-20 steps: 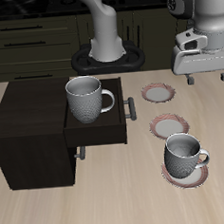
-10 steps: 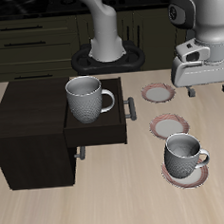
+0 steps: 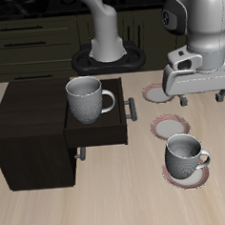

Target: Place the porcelain mug that is on the plate onto the top of the cabinet

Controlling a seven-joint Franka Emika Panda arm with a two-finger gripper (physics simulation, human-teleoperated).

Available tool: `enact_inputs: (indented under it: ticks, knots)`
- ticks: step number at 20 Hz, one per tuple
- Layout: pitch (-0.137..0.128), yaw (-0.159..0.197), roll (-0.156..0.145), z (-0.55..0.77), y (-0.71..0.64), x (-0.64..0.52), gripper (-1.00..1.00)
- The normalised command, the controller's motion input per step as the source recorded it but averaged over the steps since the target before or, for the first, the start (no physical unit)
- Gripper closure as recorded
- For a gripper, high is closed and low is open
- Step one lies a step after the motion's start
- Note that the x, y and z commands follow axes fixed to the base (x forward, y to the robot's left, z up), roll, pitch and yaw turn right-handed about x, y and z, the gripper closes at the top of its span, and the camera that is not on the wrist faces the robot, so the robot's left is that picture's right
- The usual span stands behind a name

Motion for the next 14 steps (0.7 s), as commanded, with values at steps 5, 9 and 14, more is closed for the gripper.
enact_inputs:
  ticks: [5, 9, 14]
  knots:
    - [-0.011, 0.024, 0.010, -0.21, -0.05, 0.07, -1.00]
    - [0.027, 0.016, 0.012, -0.33, -0.17, 0.13, -1.00]
    - [0.022, 0.023, -0.022, -0.28, -0.11, 0.07, -1.00]
